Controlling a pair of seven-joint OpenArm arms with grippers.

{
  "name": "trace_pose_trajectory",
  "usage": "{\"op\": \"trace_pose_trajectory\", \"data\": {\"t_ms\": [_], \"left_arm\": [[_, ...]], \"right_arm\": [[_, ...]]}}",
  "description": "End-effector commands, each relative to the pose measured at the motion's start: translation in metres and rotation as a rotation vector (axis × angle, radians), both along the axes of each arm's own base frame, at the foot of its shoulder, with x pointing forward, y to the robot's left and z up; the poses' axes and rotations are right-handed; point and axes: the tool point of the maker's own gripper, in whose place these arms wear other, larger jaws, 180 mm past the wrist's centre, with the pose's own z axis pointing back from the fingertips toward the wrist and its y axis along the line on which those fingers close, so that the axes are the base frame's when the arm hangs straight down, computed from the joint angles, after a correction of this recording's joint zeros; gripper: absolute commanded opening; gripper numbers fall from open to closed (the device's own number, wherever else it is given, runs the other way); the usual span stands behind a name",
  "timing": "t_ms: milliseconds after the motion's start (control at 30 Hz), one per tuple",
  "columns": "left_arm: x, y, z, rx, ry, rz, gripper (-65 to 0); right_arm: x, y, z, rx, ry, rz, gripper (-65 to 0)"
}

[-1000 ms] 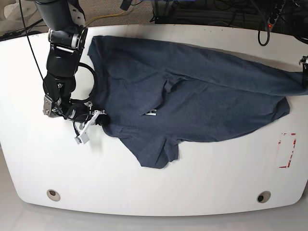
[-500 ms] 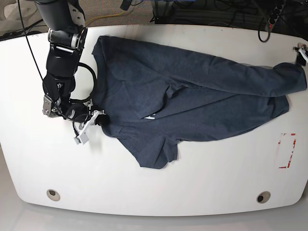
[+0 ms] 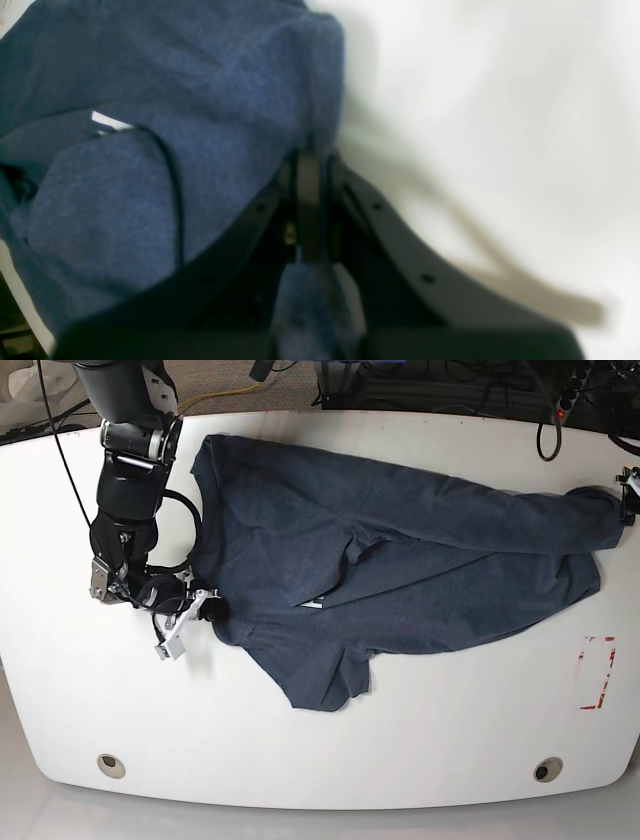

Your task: Fold the T-shirt properly

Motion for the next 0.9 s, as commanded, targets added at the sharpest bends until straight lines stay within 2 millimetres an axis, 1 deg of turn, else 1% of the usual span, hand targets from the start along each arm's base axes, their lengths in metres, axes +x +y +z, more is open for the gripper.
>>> {"op": "trace_pose_trajectory", "data": {"t_ms": [0, 33, 67, 100, 167, 267, 333, 467, 600, 700, 867], "left_arm": [[0.021, 0.006, 0.017, 0.043, -0.079, 0.044, -21.2], [0.028, 0.01, 0.018, 0.061, -0.083, 0.072, -21.2], [0.033, 0.01, 0.013, 0.059, -0.077, 0.091, -21.1], [0.038, 0.01, 0.008, 0.051, -0.072, 0.111, -21.1], [0.048, 0.018, -0.006, 0.024, -0.05, 0.175, -21.1], [0.056, 0.027, -0.026, -0.011, 0.002, 0.24, -21.4], [0.064, 0.029, -0.036, -0.033, 0.008, 0.256, -21.5], [0.088, 0.024, -0.057, -0.114, -0.048, 0.245, -21.5], [0.104, 0.014, -0.081, -0.211, -0.063, 0.23, -21.5], [0.113, 0.008, -0.094, -0.276, -0.062, 0.231, -21.4], [0.122, 0.0, -0.108, -0.339, -0.072, 0.227, -21.2]], "right_arm": [[0.011, -0.008, 0.012, -0.02, -0.032, -0.005, -63.1], [0.011, -0.008, 0.012, -0.02, -0.032, -0.005, -63.1], [0.011, -0.008, 0.012, -0.02, -0.032, -0.005, -63.1], [0.011, -0.008, 0.012, -0.02, -0.032, -0.005, -63.1], [0.011, -0.008, 0.012, -0.02, -0.032, -0.005, -63.1], [0.011, -0.008, 0.012, -0.02, -0.032, -0.005, -63.1], [0.011, -0.008, 0.012, -0.02, -0.032, -0.005, -63.1], [0.011, -0.008, 0.012, -0.02, -0.032, -0.005, -63.1], [0.011, -0.008, 0.012, -0.02, -0.032, -0.005, -63.1], [0.011, -0.008, 0.012, -0.02, -0.032, -0.005, -63.1], [0.012, -0.008, 0.013, -0.02, -0.034, -0.005, -63.1]]}}
